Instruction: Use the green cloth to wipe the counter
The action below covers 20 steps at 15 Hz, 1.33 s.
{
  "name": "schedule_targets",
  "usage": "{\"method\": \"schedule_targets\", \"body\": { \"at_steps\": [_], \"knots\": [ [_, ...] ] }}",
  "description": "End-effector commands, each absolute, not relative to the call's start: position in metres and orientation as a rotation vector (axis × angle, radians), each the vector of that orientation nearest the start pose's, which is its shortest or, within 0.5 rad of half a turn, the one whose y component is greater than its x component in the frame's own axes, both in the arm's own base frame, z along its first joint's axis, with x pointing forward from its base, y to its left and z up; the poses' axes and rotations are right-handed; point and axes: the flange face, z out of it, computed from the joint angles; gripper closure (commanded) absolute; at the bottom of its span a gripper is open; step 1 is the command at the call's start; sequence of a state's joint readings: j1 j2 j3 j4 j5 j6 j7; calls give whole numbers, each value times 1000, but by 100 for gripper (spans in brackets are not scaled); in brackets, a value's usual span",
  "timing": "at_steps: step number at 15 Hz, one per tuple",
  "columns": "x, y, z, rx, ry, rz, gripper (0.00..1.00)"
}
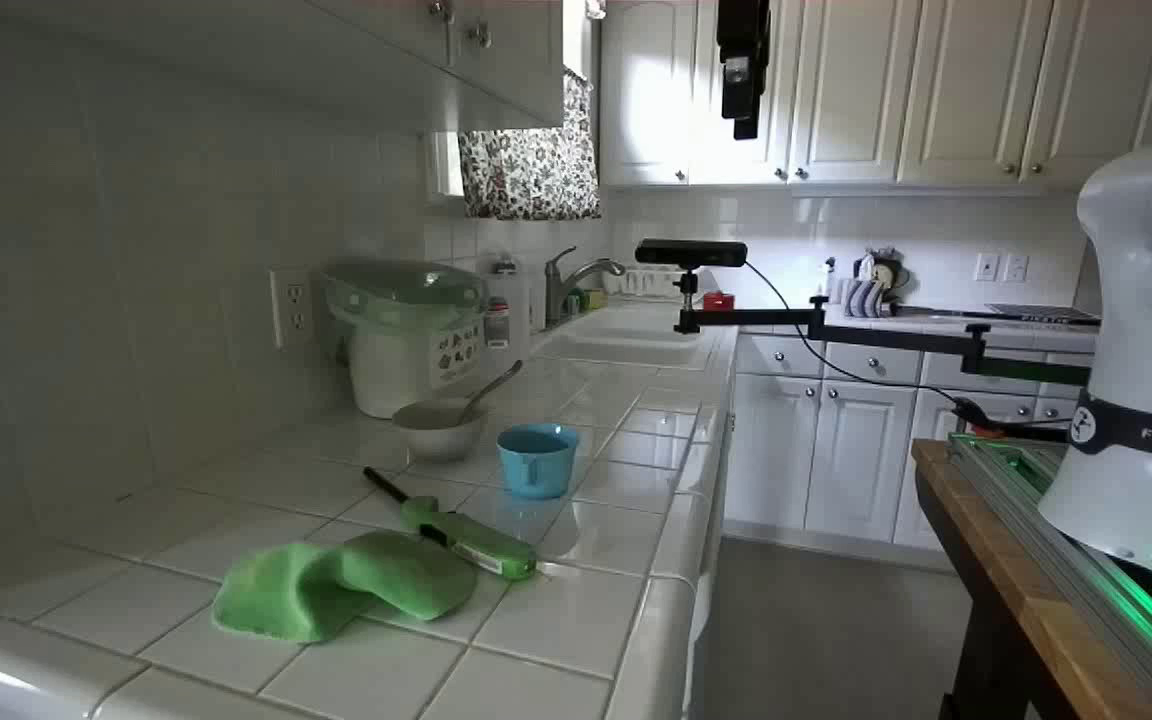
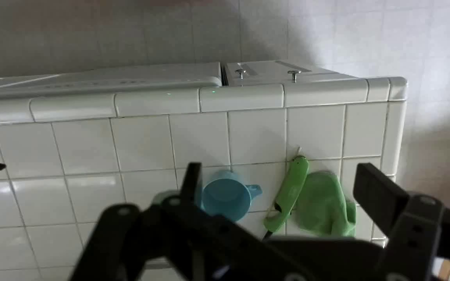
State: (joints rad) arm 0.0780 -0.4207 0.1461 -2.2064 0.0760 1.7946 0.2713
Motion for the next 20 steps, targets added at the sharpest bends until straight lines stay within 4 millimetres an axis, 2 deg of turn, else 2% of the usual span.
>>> {"method": "schedule_targets", "body": {
  "at_steps": [1,7,9,11,15,16,18,20],
  "knots": [
    [415,109,546,-3124,119,-2,0],
    [419,110,541,-3112,105,4,0],
    [432,120,524,-3074,40,13,0],
    [450,140,502,-2998,-71,6,0],
    [492,175,460,-2908,-227,-201,0],
    [479,171,466,-2962,-137,-143,0],
    [484,174,454,-2961,-137,-130,0],
    [482,173,461,-2960,-137,-141,0]
  ]
}}
